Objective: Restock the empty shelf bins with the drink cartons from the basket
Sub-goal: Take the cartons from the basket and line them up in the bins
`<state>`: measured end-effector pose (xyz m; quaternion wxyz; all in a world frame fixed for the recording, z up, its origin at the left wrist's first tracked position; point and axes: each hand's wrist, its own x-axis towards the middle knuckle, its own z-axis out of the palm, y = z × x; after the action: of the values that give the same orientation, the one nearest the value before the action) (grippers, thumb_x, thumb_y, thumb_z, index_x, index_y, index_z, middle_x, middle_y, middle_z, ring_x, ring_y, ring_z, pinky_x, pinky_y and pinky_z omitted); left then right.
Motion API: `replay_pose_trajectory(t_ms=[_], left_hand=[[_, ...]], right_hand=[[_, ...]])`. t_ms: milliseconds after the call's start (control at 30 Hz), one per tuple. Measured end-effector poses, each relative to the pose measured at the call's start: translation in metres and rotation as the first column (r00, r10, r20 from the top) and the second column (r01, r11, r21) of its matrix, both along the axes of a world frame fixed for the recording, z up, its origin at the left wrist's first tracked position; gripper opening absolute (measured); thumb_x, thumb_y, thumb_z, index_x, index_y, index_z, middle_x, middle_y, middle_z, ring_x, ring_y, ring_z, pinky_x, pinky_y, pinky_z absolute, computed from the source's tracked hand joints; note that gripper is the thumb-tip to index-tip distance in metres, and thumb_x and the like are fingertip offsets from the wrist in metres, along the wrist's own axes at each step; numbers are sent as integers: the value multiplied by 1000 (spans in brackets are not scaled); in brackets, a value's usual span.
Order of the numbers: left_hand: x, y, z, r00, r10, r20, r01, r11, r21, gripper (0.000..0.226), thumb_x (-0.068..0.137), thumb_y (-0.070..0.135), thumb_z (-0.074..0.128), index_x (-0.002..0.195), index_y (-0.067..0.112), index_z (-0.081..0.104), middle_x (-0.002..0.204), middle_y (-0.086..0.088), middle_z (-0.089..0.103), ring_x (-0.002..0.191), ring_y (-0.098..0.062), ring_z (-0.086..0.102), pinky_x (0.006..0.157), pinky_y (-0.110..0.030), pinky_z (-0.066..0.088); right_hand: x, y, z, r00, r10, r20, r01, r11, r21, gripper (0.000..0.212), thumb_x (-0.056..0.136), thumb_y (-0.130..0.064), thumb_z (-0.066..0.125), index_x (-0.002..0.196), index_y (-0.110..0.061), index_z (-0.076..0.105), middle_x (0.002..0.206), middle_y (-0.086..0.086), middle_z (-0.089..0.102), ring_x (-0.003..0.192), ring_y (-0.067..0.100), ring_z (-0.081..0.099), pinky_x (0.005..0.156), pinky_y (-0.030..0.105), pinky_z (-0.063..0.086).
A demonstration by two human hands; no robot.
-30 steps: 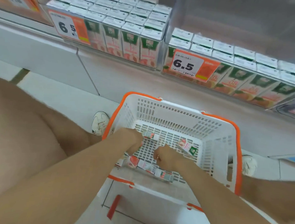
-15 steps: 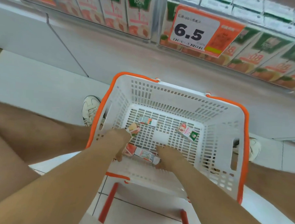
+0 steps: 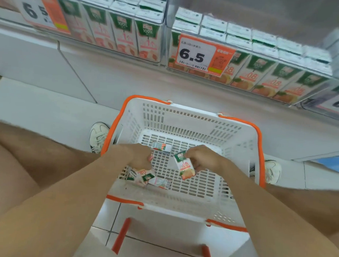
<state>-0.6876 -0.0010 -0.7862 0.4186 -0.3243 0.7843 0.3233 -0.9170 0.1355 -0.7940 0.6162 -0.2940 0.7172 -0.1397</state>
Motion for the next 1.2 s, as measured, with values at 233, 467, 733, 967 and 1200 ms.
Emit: replay_pose_trajectory(t_ms=[233,467,733,967,1200], left_hand=[[-17,-7,92,839,468,-278,-347,853,389,40,102,37,57,122,3,64,90,2,65,88,-18,63,84,-32,61],[-16,1,148,723,552,-415,-364,815,451,29,107,28,53,95,8,69,97,-8,77,89,-30,75,87,-46,62],[-33,-9,225,563,308,-767,-338,933,127,33,106,24,50,95,-4,63,73,-1,66,60,-13,59,53,-24,44],[-64,-27,277,381,44,-924,-461,875,-149,43,105,47,56,78,15,68,73,2,73,62,-12,70,58,-30,53],[-86,-57,298,74,27,-997,-830,556,-46,56,103,56,44,74,14,66,72,-2,69,74,-27,66,64,-42,50]], right_hand=[[16,11,86,976,-203,-76,169,933,-317,28,104,-14,45,76,-14,46,79,7,44,43,3,51,42,14,40],[25,17,138,984,-170,-45,134,892,-431,25,103,-24,50,113,-5,63,98,22,53,74,39,68,68,51,63],[19,4,223,980,-198,-2,134,673,-727,13,107,-22,56,109,-10,61,78,6,68,62,28,63,49,38,55],[-13,-25,283,953,-296,58,197,465,-863,16,106,-20,58,113,-5,59,79,11,67,61,19,64,48,31,53],[-53,-69,304,838,-482,-255,-69,369,-927,20,97,-32,67,108,-22,53,88,-3,77,75,18,68,68,37,54]])
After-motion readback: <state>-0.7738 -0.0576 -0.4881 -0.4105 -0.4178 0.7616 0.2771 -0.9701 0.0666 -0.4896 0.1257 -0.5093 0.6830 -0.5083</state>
